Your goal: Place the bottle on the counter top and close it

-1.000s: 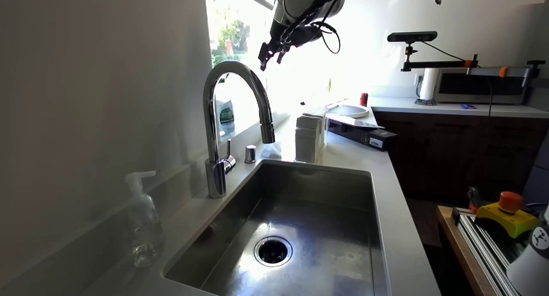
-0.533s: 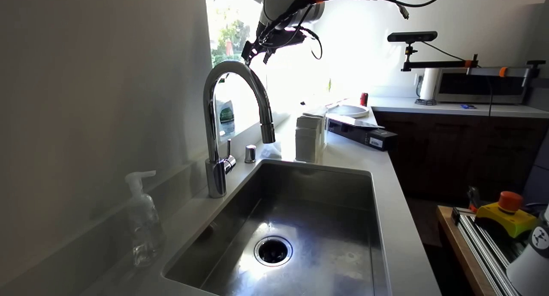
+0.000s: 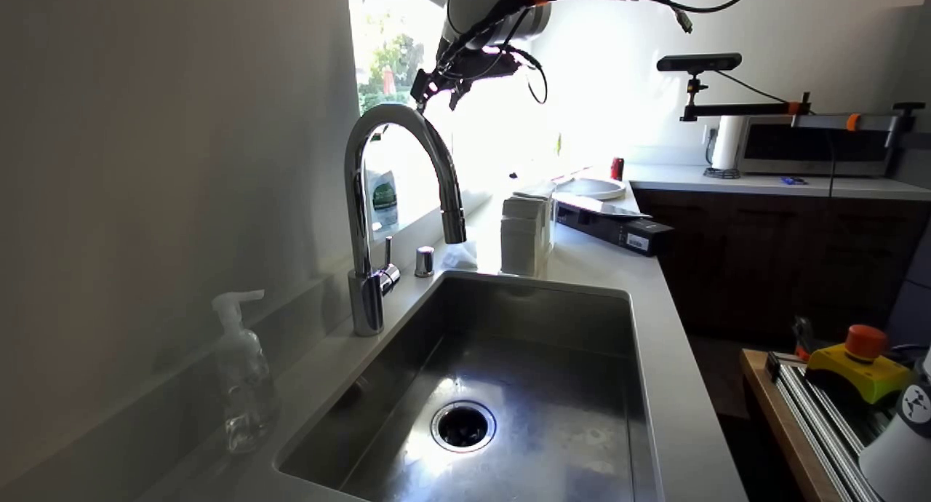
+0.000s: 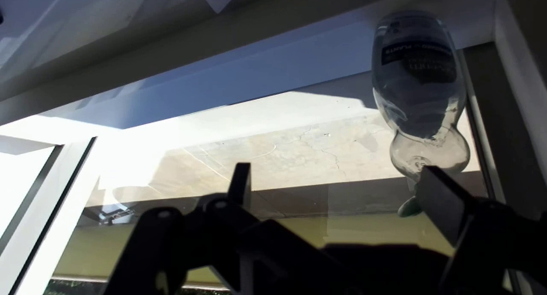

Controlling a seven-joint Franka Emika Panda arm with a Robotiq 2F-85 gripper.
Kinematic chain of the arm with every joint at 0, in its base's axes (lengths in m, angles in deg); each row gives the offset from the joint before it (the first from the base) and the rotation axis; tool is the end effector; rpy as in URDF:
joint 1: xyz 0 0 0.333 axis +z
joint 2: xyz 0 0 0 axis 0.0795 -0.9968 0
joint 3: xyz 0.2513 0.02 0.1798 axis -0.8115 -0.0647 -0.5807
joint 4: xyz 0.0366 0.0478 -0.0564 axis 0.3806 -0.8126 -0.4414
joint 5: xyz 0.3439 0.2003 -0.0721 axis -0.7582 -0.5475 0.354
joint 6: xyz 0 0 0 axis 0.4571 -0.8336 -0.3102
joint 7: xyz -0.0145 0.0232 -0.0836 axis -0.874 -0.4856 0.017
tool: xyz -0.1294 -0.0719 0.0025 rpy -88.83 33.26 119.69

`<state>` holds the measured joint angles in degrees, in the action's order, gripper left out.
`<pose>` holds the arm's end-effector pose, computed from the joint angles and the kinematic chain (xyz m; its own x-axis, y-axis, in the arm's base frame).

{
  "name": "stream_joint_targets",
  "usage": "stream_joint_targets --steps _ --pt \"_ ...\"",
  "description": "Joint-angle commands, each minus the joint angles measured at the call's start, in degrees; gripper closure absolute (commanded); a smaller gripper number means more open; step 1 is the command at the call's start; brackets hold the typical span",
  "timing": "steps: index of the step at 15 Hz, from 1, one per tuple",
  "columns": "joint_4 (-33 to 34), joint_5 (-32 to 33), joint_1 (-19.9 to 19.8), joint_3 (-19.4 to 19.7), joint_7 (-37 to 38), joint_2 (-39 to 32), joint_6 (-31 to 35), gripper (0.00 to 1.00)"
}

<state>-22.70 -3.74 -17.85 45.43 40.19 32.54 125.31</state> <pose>0.6878 -0.3077 0.4871 0.7507 -0.2431 0.6143 -0.4125 -0.8988 0.1484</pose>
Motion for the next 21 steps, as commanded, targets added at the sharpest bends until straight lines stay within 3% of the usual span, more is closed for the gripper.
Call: stream_joint_targets --steps 1,7,17,18,21 --pt "5.54 -4.97 -1.14 -1.12 3.21 -3.58 -4.32 0.0" --pt "10.58 -12.13 -2.82 -3.61 3.67 -7.39 -3.78 0.0" --pt "17.96 -17.34 -4.16 -5.76 6.17 -13.31 -2.85 0.0" --pt "18.56 -17.58 -4.22 -5.95 6.27 -13.83 -2.74 0.03" --pt "20.72 -17.74 -4.24 -6.34 6.46 -15.62 -2.21 0.31"
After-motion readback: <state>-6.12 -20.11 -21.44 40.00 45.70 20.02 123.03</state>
